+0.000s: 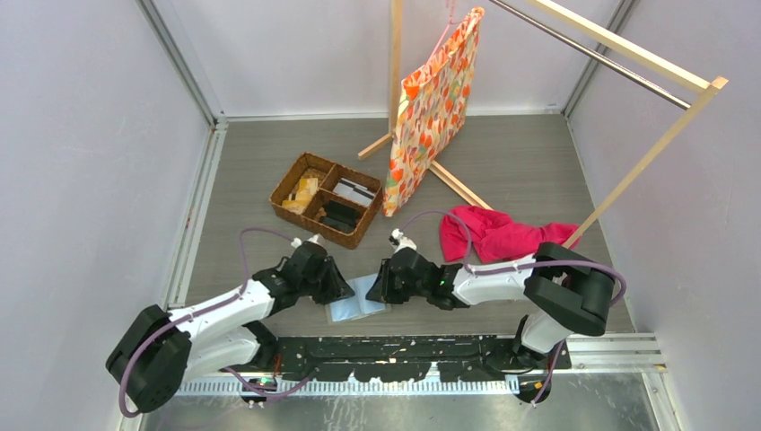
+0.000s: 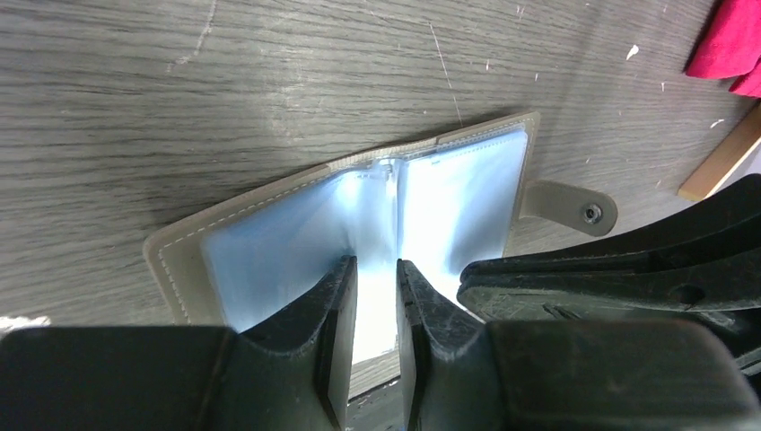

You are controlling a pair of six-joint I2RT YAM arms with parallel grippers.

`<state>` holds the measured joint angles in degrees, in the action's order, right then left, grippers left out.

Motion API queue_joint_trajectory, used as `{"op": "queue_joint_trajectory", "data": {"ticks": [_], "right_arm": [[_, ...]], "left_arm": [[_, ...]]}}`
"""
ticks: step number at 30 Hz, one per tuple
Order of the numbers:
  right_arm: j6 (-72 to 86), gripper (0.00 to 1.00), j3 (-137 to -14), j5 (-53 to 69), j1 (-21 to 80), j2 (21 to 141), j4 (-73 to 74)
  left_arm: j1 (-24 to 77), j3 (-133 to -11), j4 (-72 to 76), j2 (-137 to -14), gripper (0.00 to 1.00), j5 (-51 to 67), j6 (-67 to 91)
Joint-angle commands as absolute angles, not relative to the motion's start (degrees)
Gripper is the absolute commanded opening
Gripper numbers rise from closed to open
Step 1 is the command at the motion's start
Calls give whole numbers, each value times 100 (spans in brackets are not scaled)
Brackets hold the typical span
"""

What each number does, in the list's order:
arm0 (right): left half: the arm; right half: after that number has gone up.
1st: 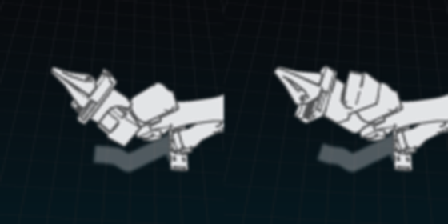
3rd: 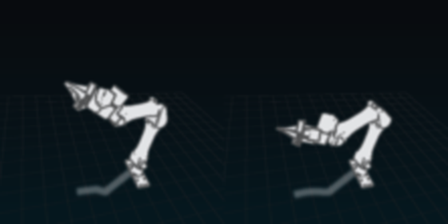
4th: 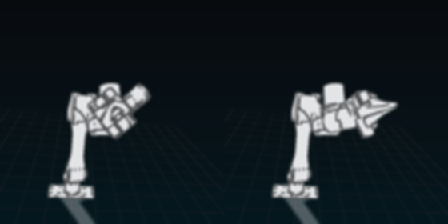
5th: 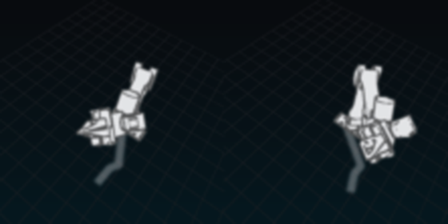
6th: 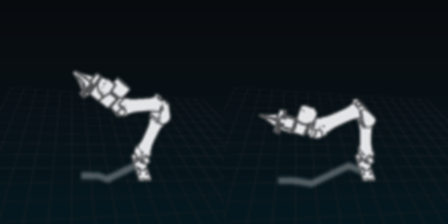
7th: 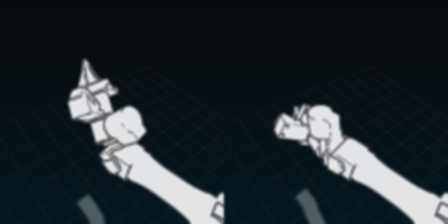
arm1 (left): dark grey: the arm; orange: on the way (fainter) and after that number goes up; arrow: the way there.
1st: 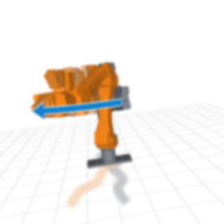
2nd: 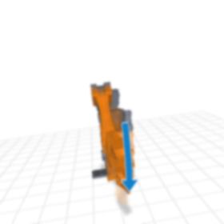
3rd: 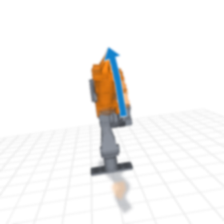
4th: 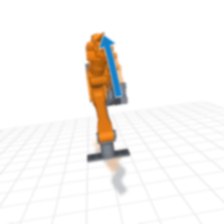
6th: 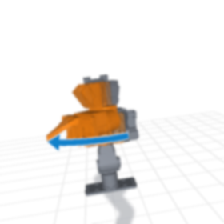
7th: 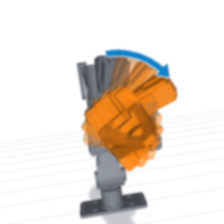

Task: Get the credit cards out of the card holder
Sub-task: Reset both arms

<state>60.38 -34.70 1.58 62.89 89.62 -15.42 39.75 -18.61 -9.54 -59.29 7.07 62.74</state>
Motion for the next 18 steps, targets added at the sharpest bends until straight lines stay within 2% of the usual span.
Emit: {"op": "queue_joint_trajectory", "data": {"ticks": [1, 5, 10, 11, 14, 15, 18], "right_arm": [[5878, 26, -3566, -377, 6309, 8396, -1191], [5517, 46, -3829, -1358, 6311, 7533, 332], [5215, 61, -4456, -3064, 6306, 6463, 2344], [5207, 68, -4585, -3468, 6303, 6192, 2710], [5358, 96, -4934, -4697, 6303, 5687, 3750], [5437, 99, -5030, -5042, 6305, 5544, 4046], [5689, 100, -5291, -5885, 6303, 5183, 4831]], "left_arm": [[3982, -2216, -1919, -5676, 25, 378, 5859], [3981, -2710, -2768, -4982, 26, 44, 5525], [3986, -3501, -3732, -4317, 34, -650, 4931], [3977, -3680, -3930, -4234, 35, -790, 4747], [3975, -4255, -4321, -4149, 39, -1182, 4312], [3973, -4534, -4448, -4155, 39, -1273, 4166], [3975, -5108, -4825, -4258, 40, -1612, 3852]]}}
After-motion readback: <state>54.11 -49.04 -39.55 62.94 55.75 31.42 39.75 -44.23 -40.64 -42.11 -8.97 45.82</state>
